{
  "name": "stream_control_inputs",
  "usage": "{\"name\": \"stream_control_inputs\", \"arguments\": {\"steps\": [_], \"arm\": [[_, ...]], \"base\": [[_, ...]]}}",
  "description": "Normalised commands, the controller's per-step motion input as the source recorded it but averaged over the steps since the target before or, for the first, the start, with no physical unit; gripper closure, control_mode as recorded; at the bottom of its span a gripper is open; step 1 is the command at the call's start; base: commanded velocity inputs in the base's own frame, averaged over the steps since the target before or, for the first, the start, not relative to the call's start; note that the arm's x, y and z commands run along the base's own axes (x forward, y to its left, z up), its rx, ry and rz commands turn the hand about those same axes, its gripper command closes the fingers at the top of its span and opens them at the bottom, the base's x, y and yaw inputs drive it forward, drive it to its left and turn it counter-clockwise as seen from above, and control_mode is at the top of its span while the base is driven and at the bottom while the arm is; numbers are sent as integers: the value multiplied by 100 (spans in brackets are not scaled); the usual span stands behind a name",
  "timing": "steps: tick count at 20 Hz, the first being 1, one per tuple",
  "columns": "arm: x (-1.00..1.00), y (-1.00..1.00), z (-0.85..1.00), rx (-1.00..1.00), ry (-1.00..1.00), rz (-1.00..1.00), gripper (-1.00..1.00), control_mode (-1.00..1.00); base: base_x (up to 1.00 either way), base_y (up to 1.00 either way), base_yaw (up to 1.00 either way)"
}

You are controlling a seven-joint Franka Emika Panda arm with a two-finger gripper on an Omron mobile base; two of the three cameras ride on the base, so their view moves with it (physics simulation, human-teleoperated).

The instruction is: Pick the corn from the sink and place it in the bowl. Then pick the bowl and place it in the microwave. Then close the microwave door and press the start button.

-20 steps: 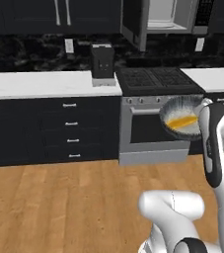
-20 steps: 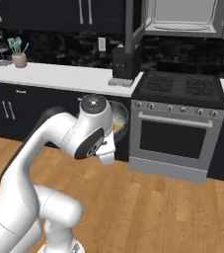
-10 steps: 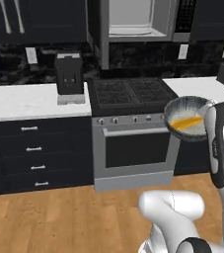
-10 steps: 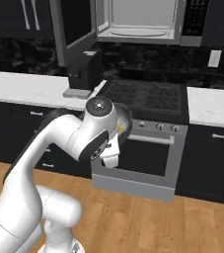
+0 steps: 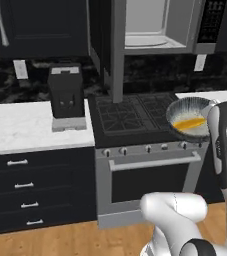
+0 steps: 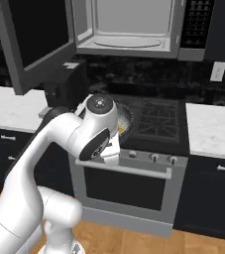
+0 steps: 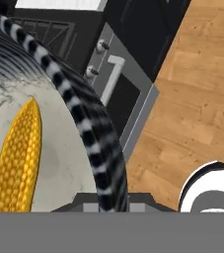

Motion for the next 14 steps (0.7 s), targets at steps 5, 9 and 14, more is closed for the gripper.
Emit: {"name": "stream_control_inputs", "arguments": {"steps": [5,9,14], "arm": [[0,0,0,0,0,0,100,100],[0,0,0,0,0,0,100,100],[0,0,0,0,0,0,100,100]], "base": [[98,-20,-4],[85,-48,1],[72,-25,0]]}}
